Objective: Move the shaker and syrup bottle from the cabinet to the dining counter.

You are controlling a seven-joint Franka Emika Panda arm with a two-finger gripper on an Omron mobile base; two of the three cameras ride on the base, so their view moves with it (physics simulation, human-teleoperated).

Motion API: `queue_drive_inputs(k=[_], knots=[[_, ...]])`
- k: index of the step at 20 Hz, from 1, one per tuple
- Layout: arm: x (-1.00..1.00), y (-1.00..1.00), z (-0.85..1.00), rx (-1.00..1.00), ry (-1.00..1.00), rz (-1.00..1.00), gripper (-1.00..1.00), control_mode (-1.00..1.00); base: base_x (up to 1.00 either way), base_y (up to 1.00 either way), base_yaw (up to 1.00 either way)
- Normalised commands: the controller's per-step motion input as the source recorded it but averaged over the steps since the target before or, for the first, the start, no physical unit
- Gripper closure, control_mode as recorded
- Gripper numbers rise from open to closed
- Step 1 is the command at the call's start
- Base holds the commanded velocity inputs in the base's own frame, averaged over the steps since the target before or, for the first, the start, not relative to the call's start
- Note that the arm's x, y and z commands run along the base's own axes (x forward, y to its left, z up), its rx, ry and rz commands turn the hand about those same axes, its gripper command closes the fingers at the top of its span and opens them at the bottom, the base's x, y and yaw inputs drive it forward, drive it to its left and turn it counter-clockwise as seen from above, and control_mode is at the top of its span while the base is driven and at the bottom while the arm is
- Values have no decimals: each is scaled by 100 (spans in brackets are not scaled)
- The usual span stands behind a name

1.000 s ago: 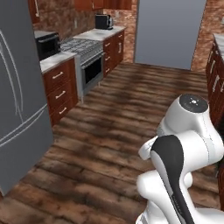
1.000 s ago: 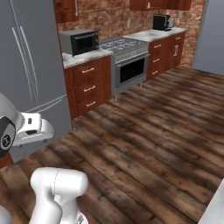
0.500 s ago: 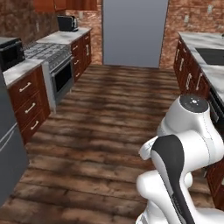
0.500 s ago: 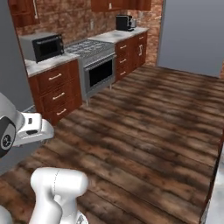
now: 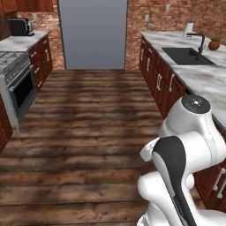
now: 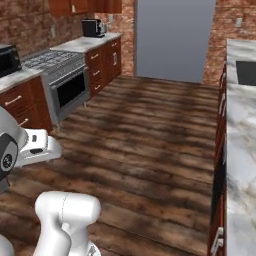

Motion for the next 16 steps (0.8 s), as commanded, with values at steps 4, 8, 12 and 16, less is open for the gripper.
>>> queue_drive_inputs(k=[4,8,12,16], knots=[[0,0,0,0,0,0,-100,100,75,25,-34],[0,0,0,0,0,0,-100,100,79,30,-31],[0,0,0,0,0,0,-100,100,84,31,-27],[0,0,0,0,0,0,-100,100,91,31,-13]])
